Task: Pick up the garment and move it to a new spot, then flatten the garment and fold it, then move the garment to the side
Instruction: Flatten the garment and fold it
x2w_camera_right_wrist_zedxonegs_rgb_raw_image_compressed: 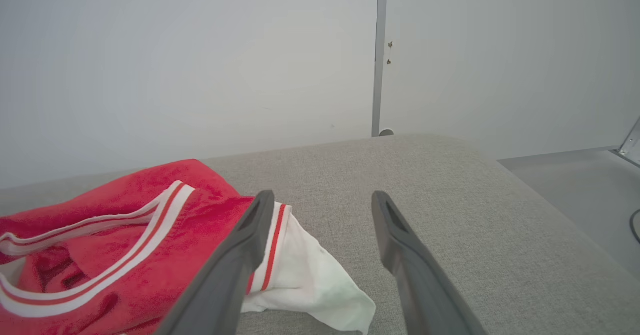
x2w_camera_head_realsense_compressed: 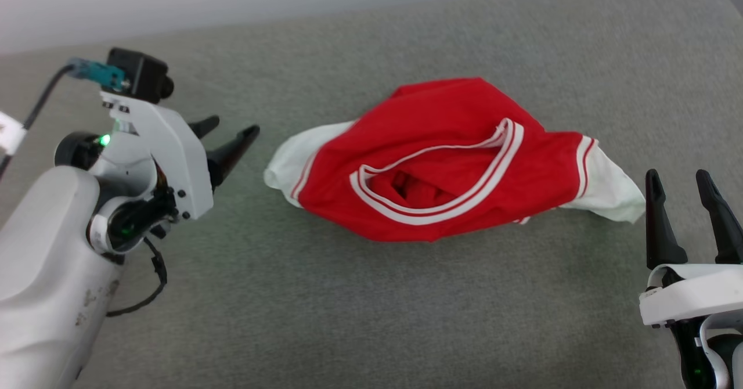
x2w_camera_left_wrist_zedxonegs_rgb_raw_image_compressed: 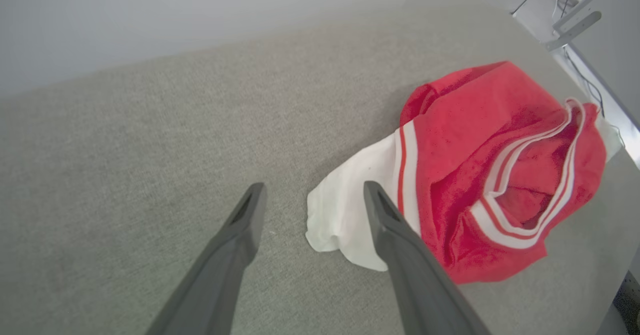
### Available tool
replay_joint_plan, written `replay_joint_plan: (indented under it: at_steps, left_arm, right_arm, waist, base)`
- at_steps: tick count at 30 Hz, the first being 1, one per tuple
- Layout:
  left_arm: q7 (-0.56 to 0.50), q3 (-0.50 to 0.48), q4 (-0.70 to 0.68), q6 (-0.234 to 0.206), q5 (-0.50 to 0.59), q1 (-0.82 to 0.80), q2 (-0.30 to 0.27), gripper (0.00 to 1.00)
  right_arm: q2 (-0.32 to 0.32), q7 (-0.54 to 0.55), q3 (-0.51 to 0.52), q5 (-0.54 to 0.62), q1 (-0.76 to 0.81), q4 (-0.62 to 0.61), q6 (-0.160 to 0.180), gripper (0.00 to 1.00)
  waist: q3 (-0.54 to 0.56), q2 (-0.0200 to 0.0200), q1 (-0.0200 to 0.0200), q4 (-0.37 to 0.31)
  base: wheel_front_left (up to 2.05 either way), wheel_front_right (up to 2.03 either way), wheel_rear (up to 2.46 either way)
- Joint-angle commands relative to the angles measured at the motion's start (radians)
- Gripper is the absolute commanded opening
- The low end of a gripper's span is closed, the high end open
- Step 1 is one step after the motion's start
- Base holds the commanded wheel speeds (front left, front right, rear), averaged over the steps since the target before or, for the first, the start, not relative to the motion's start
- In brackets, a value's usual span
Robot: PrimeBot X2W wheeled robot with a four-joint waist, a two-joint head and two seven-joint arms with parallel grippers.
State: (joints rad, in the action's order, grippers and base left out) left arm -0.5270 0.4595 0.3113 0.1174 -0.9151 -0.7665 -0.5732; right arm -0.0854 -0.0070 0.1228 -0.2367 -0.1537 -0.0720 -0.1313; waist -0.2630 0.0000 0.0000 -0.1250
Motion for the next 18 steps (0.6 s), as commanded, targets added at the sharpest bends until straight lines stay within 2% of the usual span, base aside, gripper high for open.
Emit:
replay_joint_plan:
  at_steps: [1,18]
  left_arm:
    - [-0.022,0.014,0.024,-0.002,0.01,-0.017,-0.003,1.0]
    - [-0.146,0.098,0.146,-0.024,0.032,-0.054,0.027,1.0]
  right_arm:
    - [0.006,-0.011,-0.001,-0.002,-0.014,0.006,0.001,1.0]
    - [0.001,-0.048,-0.004,-0.009,-0.055,0.041,0.001,1.0]
  waist:
    - [-0.059,0.0,0.0,-0.051]
    - [-0.107,0.0,0.0,-0.057]
  base:
    - [0.0,0.0,0.0]
    - [0.0,0.0,0.0]
